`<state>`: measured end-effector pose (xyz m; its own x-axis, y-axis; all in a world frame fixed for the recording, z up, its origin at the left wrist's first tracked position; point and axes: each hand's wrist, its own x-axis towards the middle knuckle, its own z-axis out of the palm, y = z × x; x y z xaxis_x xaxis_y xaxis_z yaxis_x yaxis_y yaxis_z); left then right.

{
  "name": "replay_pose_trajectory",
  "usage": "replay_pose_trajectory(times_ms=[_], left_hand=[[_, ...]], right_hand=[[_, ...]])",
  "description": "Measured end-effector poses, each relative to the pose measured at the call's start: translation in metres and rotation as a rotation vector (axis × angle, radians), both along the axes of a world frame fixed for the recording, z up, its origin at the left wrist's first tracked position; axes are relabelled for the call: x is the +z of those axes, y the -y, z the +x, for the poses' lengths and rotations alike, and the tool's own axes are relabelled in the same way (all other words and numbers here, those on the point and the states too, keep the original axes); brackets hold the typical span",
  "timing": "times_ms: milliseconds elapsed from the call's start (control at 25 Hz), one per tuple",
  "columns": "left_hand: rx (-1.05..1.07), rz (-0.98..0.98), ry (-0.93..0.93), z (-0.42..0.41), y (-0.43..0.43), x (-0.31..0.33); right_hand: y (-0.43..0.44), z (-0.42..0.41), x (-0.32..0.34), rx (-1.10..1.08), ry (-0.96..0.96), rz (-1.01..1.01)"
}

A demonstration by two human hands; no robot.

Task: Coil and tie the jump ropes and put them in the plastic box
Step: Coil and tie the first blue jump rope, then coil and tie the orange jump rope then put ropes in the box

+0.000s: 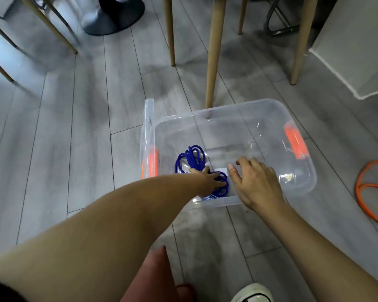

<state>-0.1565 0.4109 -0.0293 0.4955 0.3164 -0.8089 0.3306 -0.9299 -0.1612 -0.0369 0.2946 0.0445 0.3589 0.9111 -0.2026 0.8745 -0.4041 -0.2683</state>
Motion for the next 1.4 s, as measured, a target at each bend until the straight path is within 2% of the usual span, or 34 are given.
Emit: replay_pose_trajectory(times_ms=[120,240,360,440,520,640,840,920,1120,1400], left_hand=[[-0.061,-0.038,0.000,-0.002,-0.007,-0.005],[-0.140,-0.056,-0.102,-0.011,-0.015,-0.005],[-0.034,-0.045,-0.213,-0.028,-0.018,-0.016],[0.121,-0.074,-0.184,-0.026,-0.015,-0.014],[0.160,-0.062,-0.167,-0.016,-0.009,0.000],[0.204,-0.041,0.033,0.006,0.000,0.026],[0.343,-0.031,0.658,0.030,0.020,0.082],[0.327,-0.009,0.811,0.042,0.033,0.103],[0.254,0.048,0.992,0.075,0.074,0.143],[0.102,-0.010,1.147,0.129,0.142,0.170]], right_hand=[[0.000,0.002,-0.003,-0.026,-0.018,0.003],[0.002,0.002,-0.003,-0.034,-0.007,0.023],[0.001,0.001,-0.004,-0.029,0.014,0.024],[0.001,0.001,-0.004,-0.026,-0.008,0.050],[0.003,0.001,-0.001,-0.002,-0.055,0.122],[0.007,0.005,0.006,0.019,-0.032,0.225],[0.028,0.019,0.025,-0.098,0.050,0.300],[0.039,0.030,0.035,-0.155,0.091,0.323],[0.081,0.066,0.065,-0.281,0.187,0.344],[0.171,0.117,0.082,-0.469,0.259,0.395]])
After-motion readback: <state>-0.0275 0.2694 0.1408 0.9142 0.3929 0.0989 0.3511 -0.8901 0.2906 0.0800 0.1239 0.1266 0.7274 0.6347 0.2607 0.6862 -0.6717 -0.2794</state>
